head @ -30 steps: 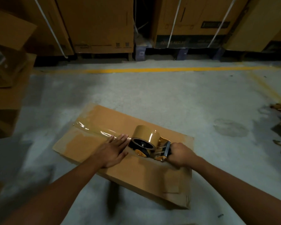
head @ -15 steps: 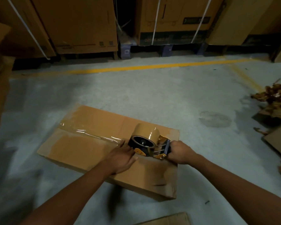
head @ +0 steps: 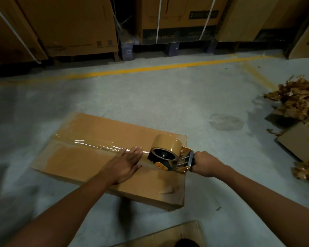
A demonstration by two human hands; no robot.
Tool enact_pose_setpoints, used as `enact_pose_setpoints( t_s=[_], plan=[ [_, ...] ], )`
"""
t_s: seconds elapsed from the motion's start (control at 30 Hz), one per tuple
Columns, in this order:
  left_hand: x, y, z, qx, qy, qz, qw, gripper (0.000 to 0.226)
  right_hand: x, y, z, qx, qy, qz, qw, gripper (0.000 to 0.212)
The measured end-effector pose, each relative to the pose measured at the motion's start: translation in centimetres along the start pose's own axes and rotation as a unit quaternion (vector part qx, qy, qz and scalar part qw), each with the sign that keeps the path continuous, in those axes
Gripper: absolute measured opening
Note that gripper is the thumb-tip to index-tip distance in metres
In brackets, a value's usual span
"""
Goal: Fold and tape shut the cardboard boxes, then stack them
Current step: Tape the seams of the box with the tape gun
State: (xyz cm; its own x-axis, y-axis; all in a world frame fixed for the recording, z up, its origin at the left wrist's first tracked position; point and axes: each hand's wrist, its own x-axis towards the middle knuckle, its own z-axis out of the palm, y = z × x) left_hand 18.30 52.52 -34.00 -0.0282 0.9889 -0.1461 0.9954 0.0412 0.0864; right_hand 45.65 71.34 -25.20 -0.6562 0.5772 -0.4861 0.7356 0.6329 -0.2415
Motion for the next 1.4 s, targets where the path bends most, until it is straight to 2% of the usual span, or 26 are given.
enact_pose_setpoints(
  t_s=[0.17,0.37,0.47,0.6,0.73,0.93,1.17,1.27,1.4],
  plan=[
    [-0.1,2.3,-1.0,-0.001,-0.016,-0.018,1.000,0.076,-0.8,1.0,0.8,0.007,0.018,0.008,1.000,0.015],
    [1.3,7.4,-0.9,-0.024,-0.057,0.036,0.997,0.065,-1.2,0.9,0.6,0.016,0.018,0.018,1.000,0.015],
    [1.2,7.9,-0.5,-0.009,-0.058,0.019,0.998,0.080,-1.4,0.9,0.3,0.009,0.019,0.014,1.000,0.013],
    [1.2,7.7,-0.6,-0.007,-0.080,0.005,0.997,0.085,-1.6,1.1,-0.4,0.020,0.016,0.011,1.000,0.014],
    [0.3,5.6,-0.1,0.001,-0.058,-0.007,0.998,0.105,-2.6,2.9,-1.0,0.000,0.013,0.033,0.999,0.015],
    [-0.2,4.4,0.1,0.014,-0.040,0.006,0.999,0.090,-3.6,4.4,-1.1,-0.004,0.020,0.039,0.999,0.021],
    [0.0,4.9,-0.7,0.007,-0.065,-0.010,0.998,0.091,-6.5,7.9,-2.6,-0.021,0.013,0.080,0.997,0.016],
    [-0.2,5.7,-1.3,0.020,-0.070,-0.021,0.997,0.093,-6.8,8.2,-1.6,-0.022,0.024,0.084,0.996,0.019],
    [0.2,8.8,-2.5,0.001,-0.061,-0.037,0.997,0.081,-6.9,8.5,-0.9,0.002,0.027,0.090,0.996,0.021]
  ],
)
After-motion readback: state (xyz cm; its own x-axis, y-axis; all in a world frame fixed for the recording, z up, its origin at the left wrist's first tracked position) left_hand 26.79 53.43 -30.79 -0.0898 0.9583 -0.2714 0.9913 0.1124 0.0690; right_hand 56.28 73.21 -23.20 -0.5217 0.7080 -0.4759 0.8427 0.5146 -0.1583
